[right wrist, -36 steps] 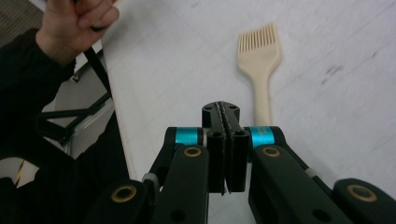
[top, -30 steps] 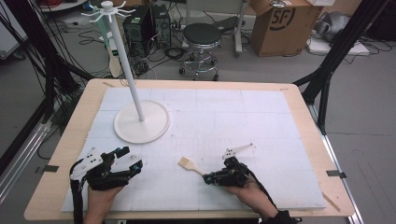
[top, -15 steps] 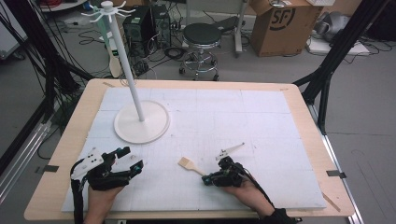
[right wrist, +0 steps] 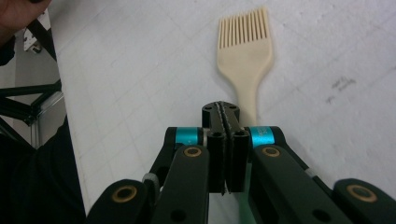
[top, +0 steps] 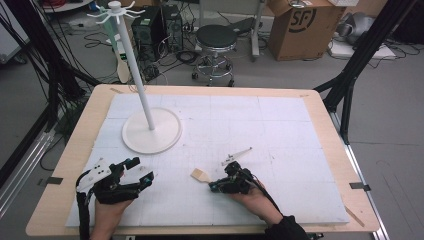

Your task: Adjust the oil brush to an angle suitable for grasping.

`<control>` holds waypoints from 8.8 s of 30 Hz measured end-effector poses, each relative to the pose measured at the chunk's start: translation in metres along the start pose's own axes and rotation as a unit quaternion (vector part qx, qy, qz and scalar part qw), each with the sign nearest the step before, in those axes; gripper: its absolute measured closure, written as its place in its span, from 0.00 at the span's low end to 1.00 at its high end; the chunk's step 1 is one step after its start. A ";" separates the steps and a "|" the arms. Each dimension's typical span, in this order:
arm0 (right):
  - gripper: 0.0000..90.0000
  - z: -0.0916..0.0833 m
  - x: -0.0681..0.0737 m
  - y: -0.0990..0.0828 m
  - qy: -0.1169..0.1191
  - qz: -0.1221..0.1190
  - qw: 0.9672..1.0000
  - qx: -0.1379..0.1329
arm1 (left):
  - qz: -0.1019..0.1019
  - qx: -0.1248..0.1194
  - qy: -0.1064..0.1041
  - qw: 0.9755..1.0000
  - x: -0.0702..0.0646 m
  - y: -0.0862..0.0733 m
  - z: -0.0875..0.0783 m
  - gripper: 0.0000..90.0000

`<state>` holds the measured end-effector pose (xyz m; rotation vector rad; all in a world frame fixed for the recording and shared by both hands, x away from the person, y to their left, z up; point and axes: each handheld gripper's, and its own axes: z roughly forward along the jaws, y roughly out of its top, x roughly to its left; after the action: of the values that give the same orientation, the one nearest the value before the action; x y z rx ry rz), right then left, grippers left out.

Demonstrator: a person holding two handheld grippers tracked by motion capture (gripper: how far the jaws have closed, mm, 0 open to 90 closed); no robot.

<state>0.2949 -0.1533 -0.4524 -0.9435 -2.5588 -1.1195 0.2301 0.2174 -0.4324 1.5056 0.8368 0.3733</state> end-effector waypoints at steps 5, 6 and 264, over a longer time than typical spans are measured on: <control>1.00 0.005 0.001 0.007 -0.010 -0.002 1.000 -0.001 | 0.001 0.000 0.002 1.000 0.000 0.000 0.000 0.24; 1.00 0.006 0.000 0.008 -0.007 -0.003 1.000 -0.002 | 0.001 0.000 0.001 1.000 0.000 0.000 0.000 0.24; 0.38 0.003 0.000 0.036 0.021 0.055 0.988 -0.146 | 0.006 0.021 -0.013 1.000 0.005 -0.002 0.002 0.23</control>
<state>0.3176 -0.1333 -0.4335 -1.0963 -2.3184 -1.4921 0.2348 0.2195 -0.4357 1.5529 0.8197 0.3464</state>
